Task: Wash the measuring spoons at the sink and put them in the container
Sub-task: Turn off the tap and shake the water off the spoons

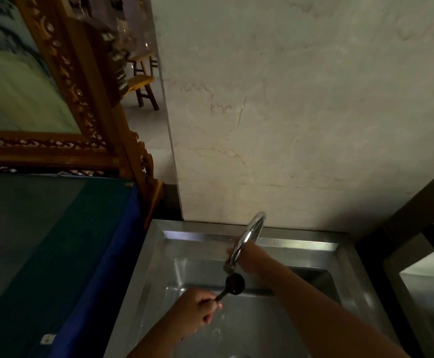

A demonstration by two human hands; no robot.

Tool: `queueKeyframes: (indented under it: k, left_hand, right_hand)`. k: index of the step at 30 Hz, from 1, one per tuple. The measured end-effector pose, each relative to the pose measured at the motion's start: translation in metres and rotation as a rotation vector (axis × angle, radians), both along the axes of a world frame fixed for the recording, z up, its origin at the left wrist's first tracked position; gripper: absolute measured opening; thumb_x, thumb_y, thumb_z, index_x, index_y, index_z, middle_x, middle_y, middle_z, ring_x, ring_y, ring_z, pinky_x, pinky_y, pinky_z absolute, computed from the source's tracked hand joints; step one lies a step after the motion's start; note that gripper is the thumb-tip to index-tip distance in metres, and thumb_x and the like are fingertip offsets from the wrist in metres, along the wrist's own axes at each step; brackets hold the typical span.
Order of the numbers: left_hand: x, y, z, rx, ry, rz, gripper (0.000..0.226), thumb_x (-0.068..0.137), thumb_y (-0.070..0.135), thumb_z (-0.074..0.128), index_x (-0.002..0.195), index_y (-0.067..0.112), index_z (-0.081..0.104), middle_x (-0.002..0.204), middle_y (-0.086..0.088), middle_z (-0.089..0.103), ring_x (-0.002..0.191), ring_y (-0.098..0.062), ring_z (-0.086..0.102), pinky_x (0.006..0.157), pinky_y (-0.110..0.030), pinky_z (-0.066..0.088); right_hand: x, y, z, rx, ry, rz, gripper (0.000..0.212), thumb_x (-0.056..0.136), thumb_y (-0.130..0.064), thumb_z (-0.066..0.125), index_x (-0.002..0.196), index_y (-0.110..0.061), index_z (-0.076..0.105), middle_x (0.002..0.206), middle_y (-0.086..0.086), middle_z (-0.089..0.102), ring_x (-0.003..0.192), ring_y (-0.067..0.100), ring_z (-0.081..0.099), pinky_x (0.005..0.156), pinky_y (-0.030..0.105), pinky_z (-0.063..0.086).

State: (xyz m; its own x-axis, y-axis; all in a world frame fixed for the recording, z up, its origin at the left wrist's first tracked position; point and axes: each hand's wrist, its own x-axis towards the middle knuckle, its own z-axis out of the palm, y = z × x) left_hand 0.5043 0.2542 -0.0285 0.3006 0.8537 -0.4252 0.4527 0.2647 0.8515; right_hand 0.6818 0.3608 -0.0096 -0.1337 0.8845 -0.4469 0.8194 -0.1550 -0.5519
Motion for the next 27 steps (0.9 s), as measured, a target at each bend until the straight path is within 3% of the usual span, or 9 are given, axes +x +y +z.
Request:
queueKeyframes:
  k: [4, 6, 8, 11, 17, 23, 27]
  left_hand:
    - [-0.001, -0.016, 0.02, -0.032, -0.03, 0.02, 0.021, 0.094, 0.0, 0.05, 0.087, 0.007, 0.069, 0.054, 0.0, 0.053, 0.043, -0.001, 0.045, 0.047, -0.014, 0.037]
    - [-0.004, -0.025, 0.032, -0.026, -0.025, -0.004, 0.019, 0.095, 0.001, 0.05, 0.093, 0.002, 0.069, 0.057, -0.002, 0.054, 0.049, -0.005, 0.046, 0.05, -0.015, 0.038]
    - [-0.007, -0.033, 0.044, -0.027, 0.014, -0.049, 0.019, 0.095, 0.008, 0.052, 0.094, 0.007, 0.071, 0.059, 0.0, 0.056, 0.051, -0.006, 0.049, 0.049, -0.015, 0.039]
    - [-0.005, -0.048, 0.066, -0.045, 0.087, -0.125, 0.019, 0.094, 0.018, 0.054, 0.095, 0.016, 0.073, 0.061, 0.005, 0.06, 0.058, -0.011, 0.051, 0.051, -0.02, 0.038]
    - [0.006, -0.08, 0.126, -0.024, 0.122, -0.234, 0.018, 0.093, 0.017, 0.057, 0.1, 0.02, 0.074, 0.07, 0.003, 0.066, 0.047, -0.005, 0.047, 0.048, -0.021, 0.037]
    - [0.02, -0.108, 0.18, 0.118, 0.205, -0.196, 0.012, 0.087, 0.02, 0.063, 0.088, 0.03, 0.069, 0.069, 0.003, 0.07, 0.049, -0.004, 0.053, 0.046, -0.019, 0.042]
    - [0.027, -0.125, 0.207, 0.193, 0.23, -0.162, 0.007, 0.081, 0.027, 0.066, 0.086, 0.03, 0.064, 0.066, 0.007, 0.072, 0.05, -0.005, 0.058, 0.044, -0.019, 0.043]
  right_hand:
    - [0.012, -0.035, 0.013, -0.271, 0.251, -0.081, 0.034, 0.1, -0.031, 0.044, 0.12, -0.006, 0.056, 0.126, 0.022, 0.059, 0.108, 0.034, 0.061, 0.089, 0.039, 0.052]
    - [0.02, -0.063, 0.018, -0.456, 0.414, -0.186, 0.039, 0.098, -0.041, 0.045, 0.113, -0.008, 0.06, 0.115, 0.023, 0.066, 0.093, 0.031, 0.068, 0.08, 0.04, 0.058]
    - [0.026, -0.086, 0.025, -0.541, 0.506, -0.199, 0.047, 0.099, -0.047, 0.039, 0.111, -0.007, 0.062, 0.108, 0.022, 0.07, 0.085, 0.028, 0.071, 0.071, 0.035, 0.058]
    - [0.039, -0.116, 0.043, -0.551, 0.583, -0.247, 0.051, 0.098, -0.049, 0.038, 0.114, -0.006, 0.062, 0.106, 0.02, 0.072, 0.08, 0.025, 0.072, 0.067, 0.03, 0.056]
    - [0.066, -0.163, 0.086, -0.501, 0.697, -0.289, 0.044, 0.097, -0.042, 0.047, 0.115, -0.004, 0.061, 0.092, 0.017, 0.074, 0.068, 0.02, 0.069, 0.061, 0.028, 0.055]
    - [0.086, -0.194, 0.141, -0.502, 0.819, -0.244, 0.036, 0.098, -0.033, 0.046, 0.113, -0.003, 0.06, 0.088, 0.017, 0.072, 0.065, 0.02, 0.065, 0.056, 0.027, 0.054]
    - [0.098, -0.211, 0.174, -0.407, 0.832, -0.196, 0.029, 0.099, -0.03, 0.046, 0.107, -0.007, 0.061, 0.083, 0.014, 0.07, 0.064, 0.019, 0.065, 0.061, 0.03, 0.054]
